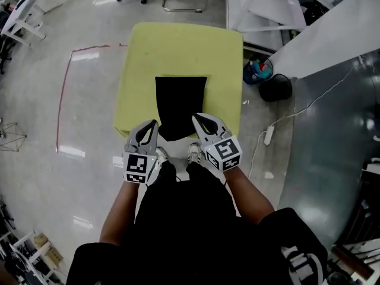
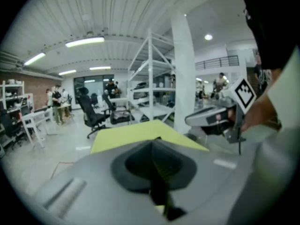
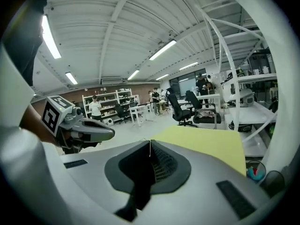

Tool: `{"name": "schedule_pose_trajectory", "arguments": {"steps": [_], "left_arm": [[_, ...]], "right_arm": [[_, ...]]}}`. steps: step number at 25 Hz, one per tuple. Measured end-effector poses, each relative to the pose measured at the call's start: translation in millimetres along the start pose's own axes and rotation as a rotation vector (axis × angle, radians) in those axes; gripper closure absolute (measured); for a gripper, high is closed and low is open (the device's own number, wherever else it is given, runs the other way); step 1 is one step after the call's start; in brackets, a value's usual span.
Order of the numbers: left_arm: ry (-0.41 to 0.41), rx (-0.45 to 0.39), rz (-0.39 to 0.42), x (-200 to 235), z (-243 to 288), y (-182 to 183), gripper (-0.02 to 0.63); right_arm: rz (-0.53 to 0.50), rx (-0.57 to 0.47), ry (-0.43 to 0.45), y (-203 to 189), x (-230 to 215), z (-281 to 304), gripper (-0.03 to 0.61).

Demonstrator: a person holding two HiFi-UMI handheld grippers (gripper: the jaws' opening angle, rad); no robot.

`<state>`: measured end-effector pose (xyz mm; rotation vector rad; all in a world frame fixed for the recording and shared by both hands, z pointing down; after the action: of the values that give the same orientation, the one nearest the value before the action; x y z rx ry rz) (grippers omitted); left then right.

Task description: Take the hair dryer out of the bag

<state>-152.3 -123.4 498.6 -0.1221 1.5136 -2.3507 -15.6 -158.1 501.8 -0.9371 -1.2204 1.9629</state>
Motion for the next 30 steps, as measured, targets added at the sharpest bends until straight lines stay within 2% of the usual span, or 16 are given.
{"name": "schedule_pose_trajectory", "arguments": {"steps": [3, 5, 7, 9, 12, 17, 24, 30], "left_arm": [[-0.048, 0.014, 0.026, -2, 5, -16, 0.606], [-0.108, 0.03, 0.058, -9, 8, -29, 0.555], [-0.166, 0.063, 0.109, -19, 9, -48, 0.469], [-0.205, 0.11, 0.193, -29, 10, -68, 0.414], [-0.247, 0.18, 0.336, -43, 9, -95, 0.383], [-0.334, 0.25, 0.519, -68, 9, -132, 0.332], [-0.312, 0.306, 0.711, -82, 30, -171, 0.319], [-0.302, 0.308, 0.796, -88, 47, -189, 0.326]], "right_arm": [[0.021, 0.014, -0.032, -12, 0, 3, 0.571], [0.039, 0.03, -0.054, -25, -2, 3, 0.571], [0.065, 0.054, -0.072, -40, -2, 3, 0.571], [0.092, 0.077, -0.085, -55, 1, 3, 0.571], [0.12, 0.103, -0.094, -70, 4, 3, 0.571], [0.164, 0.13, -0.112, -92, 6, 5, 0.571], [0.203, 0.153, -0.138, -116, 2, -2, 0.571], [0.218, 0.173, -0.133, -128, 4, -5, 0.571]]}}
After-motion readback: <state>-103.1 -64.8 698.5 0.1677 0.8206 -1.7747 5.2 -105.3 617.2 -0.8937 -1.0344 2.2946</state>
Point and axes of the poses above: the fingertips, and each gripper's own axes: z forward along the fingers, x to its left, y out of its top, the point moved 2 cm from there along -z, backward along the fingers, and after that the axes turned 8 degrees about y, right-handed, at the moved point
